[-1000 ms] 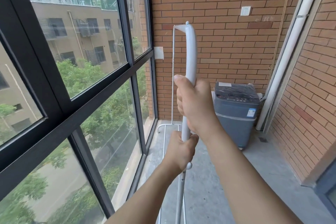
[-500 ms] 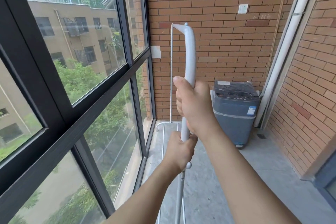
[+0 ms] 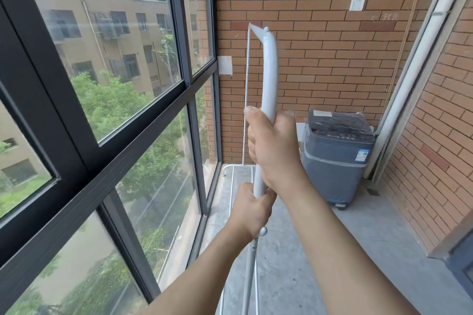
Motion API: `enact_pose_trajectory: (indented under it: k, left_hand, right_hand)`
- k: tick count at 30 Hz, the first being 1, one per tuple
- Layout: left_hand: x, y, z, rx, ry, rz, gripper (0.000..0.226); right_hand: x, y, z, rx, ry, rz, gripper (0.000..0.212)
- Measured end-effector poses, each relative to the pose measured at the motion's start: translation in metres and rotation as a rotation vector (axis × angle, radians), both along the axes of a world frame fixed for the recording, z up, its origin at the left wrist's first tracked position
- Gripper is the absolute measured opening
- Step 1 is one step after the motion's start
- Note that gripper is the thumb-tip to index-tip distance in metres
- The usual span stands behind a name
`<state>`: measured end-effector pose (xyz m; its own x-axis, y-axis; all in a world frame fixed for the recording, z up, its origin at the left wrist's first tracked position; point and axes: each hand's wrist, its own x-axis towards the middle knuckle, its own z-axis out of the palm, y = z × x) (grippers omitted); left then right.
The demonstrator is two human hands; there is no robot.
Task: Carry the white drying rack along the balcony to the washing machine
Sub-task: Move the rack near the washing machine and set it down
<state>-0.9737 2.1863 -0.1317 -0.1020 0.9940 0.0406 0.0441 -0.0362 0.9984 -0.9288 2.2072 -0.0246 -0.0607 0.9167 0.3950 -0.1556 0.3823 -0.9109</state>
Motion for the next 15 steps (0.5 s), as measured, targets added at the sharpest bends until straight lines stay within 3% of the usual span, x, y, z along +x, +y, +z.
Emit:
enact_pose_trajectory:
  k: [11,15]
  left_hand:
    - [-0.054,0.007,-0.007,0.007,0.014,-0.036,0.037]
    - [-0.069,0.006,-0.004,-0.013,0.004,-0.068,0.051]
  right_hand:
    - [-0.052,0.005,-0.006,-0.02,-0.019,-0.061,0.039]
    - [-0.068,0.006,-0.01,-0.007,-0.016,-0.071,0.034]
